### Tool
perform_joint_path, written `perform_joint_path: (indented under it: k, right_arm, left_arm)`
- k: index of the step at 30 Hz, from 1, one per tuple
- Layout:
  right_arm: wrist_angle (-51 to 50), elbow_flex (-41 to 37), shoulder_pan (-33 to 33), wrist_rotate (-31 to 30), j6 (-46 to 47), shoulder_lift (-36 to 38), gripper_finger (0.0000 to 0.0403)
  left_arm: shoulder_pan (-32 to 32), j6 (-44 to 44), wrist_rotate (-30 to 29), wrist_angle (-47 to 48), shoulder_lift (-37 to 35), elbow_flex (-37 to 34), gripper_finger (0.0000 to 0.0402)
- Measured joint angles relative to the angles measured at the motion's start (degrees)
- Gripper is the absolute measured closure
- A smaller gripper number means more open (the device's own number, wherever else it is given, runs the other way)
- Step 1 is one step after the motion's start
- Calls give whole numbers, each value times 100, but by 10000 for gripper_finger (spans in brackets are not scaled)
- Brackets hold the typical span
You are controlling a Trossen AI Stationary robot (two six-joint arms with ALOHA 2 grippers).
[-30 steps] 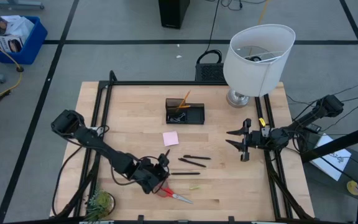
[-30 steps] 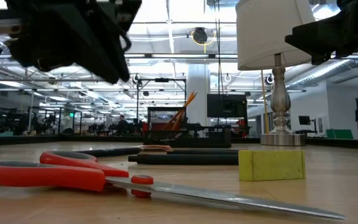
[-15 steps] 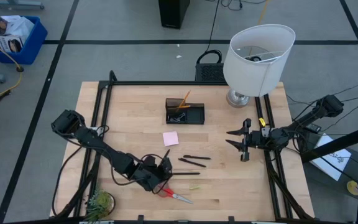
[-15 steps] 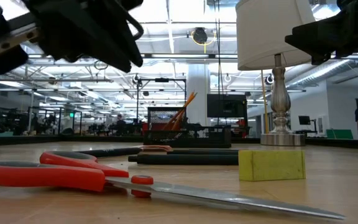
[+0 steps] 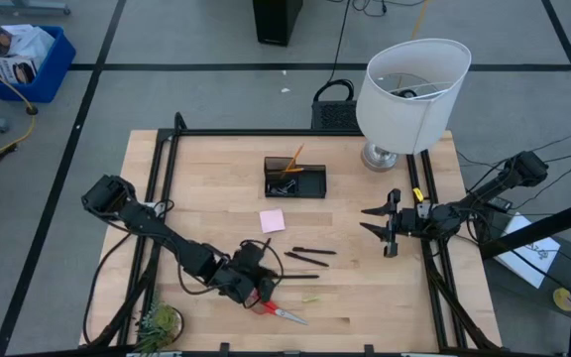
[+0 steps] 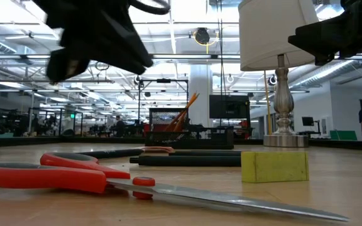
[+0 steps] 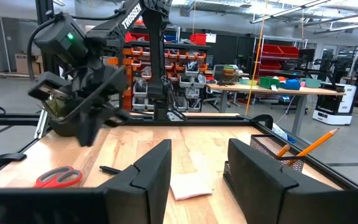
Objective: Pick and place office supplies into organizer
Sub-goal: Put the green eraser into the desk organizer
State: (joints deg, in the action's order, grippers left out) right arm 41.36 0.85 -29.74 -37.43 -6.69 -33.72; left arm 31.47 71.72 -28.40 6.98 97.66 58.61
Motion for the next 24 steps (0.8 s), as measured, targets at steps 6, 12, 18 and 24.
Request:
perform_joint_path:
  k: [6, 12, 18, 24]
  right_arm:
    - [0, 0, 1, -1, 0, 0, 250]
    - [0, -1, 2, 0, 0, 1, 250]
    - [0, -1, 2, 0, 0, 0, 250]
    - [0, 1, 0, 0, 0, 1, 250]
  left_arm:
    - [-256, -472, -555, 163, -2, 0, 350]
    - [-465, -1819, 359, 784, -4, -1, 350]
    - [-268, -2129, 735, 661, -4, -2, 350]
    - [-93, -3635, 597, 749, -4, -2, 350]
